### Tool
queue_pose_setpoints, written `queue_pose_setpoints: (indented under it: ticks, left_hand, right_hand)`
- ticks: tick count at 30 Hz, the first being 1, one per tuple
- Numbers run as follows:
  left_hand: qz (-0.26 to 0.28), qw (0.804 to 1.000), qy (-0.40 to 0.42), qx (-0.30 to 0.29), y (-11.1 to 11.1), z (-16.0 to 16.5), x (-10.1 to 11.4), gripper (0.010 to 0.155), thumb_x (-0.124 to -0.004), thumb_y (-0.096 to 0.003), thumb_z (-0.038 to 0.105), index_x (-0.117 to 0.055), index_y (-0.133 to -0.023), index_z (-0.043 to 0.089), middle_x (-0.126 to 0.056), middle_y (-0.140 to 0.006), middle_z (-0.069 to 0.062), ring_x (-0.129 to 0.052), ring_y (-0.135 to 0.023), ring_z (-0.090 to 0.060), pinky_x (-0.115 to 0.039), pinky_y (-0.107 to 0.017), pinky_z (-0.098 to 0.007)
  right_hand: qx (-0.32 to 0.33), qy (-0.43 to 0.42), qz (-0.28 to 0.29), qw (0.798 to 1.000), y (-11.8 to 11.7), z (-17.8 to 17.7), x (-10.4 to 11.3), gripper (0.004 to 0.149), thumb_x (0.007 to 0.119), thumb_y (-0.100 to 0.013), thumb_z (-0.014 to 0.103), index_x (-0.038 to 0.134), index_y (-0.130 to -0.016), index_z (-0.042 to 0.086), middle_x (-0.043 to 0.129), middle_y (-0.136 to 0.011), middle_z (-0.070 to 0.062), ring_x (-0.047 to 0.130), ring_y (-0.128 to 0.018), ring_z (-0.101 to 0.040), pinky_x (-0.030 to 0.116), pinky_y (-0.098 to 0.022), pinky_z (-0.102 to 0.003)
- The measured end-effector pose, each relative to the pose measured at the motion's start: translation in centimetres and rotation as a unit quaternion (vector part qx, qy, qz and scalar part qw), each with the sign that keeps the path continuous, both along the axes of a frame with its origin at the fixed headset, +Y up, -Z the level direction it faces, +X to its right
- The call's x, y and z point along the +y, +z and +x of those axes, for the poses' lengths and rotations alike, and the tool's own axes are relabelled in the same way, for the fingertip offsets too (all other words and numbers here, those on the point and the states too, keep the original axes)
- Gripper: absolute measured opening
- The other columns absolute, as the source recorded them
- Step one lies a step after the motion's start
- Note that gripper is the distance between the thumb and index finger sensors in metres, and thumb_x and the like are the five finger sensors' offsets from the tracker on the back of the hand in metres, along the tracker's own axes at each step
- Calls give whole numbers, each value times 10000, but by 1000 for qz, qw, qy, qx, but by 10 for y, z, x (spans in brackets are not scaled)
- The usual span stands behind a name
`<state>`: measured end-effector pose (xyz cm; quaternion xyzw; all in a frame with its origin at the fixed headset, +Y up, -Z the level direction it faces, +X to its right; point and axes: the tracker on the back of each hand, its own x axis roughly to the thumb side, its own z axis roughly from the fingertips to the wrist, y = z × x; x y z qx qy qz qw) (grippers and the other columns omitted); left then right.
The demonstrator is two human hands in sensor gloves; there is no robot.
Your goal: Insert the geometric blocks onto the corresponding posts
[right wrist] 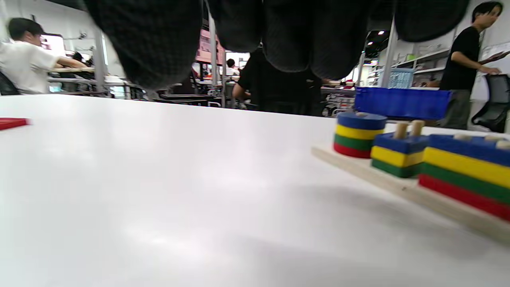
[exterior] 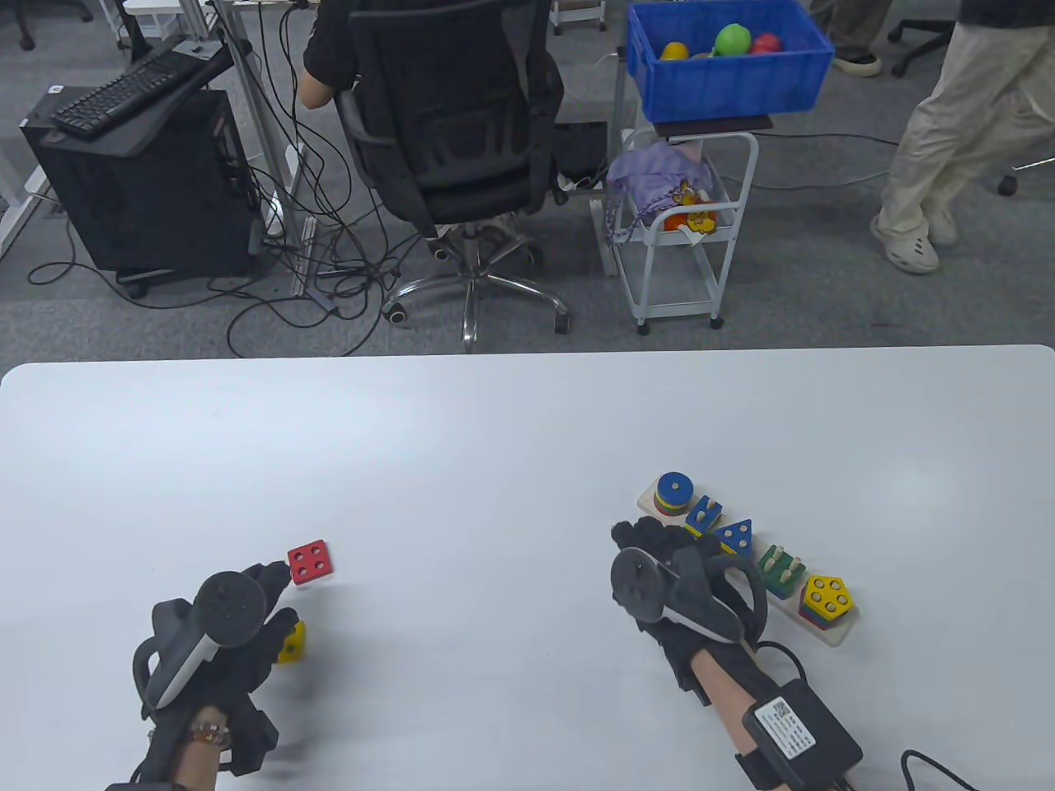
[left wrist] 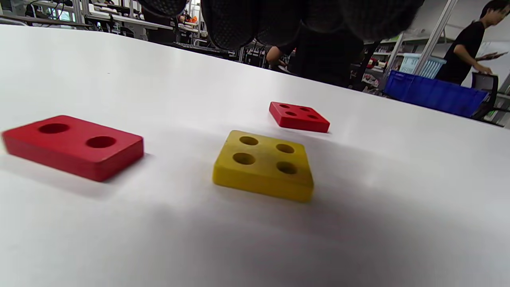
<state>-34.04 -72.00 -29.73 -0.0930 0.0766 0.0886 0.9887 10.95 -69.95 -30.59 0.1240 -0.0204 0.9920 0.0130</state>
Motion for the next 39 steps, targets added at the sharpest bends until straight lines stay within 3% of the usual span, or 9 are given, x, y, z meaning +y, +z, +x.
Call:
queue_pose_setpoints:
  ticks: [5,10,13,16,27,33,36,39]
  left_hand:
    - [-40,997,-68,-7,1,9,-7,670,-791,-478,490,-545,-1089,366,-562,-1218,39,-612,-1130,-272,-456,-820,-598]
    - [-110,986,-122,-23,-1,15,-22,711,-847,-453,469,-531,-1086,401,-544,-1230,94,-552,-1166,-265,-418,-831,-615]
    - [-104,980,-166,-27,-3,19,-29,725,-861,-449,431,-515,-1086,410,-545,-1226,113,-562,-1164,-254,-423,-834,-608]
    - [-132,976,-172,-25,-9,23,-37,702,-850,-466,406,-514,-1082,417,-555,-1220,121,-561,-1165,-244,-419,-837,-606]
    - [-82,968,-234,-31,-8,36,-37,693,-869,-412,384,-579,-1039,445,-678,-1146,164,-673,-1115,-135,-454,-843,-580]
    - [-37,981,-164,-92,3,65,-15,700,-851,-427,412,-557,-1063,406,-666,-1159,123,-673,-1113,-165,-466,-837,-581]
    - [-14,986,-56,-156,11,92,-4,704,-824,-440,444,-532,-1079,388,-665,-1162,107,-683,-1108,-172,-492,-826,-574]
    - [-14,977,74,-201,17,117,0,702,-812,-450,457,-521,-1084,379,-657,-1166,100,-684,-1105,-179,-498,-821,-574]
  right_hand:
    - [39,-21,24,999,34,-8,-14,672,825,-422,458,609,-1004,200,706,-1030,-154,785,-889,-425,623,-606,-706]
    - [43,-4,0,999,36,-5,-20,672,817,-426,457,599,-1007,200,698,-1032,-156,779,-891,-425,622,-606,-705]
    - [43,-9,-2,999,35,-4,-19,668,815,-428,453,600,-1007,198,698,-1032,-156,779,-890,-427,622,-604,-706]
    - [44,-8,-4,999,34,-4,-20,665,812,-431,453,599,-1008,199,696,-1033,-156,778,-890,-429,620,-605,-706]
    - [61,21,-13,998,37,-12,-23,671,820,-425,447,598,-1008,200,692,-1036,-157,782,-889,-432,620,-607,-705]
    - [83,-7,-26,996,41,-21,-21,699,831,-418,448,579,-1017,191,677,-1042,-164,776,-893,-430,623,-604,-705]
    - [102,-21,-17,994,47,-32,-16,722,829,-418,452,551,-1029,186,658,-1050,-165,766,-900,-429,623,-606,-703]
    - [128,-39,8,991,52,-45,-11,741,831,-416,452,524,-1036,185,643,-1057,-158,766,-903,-423,626,-608,-698]
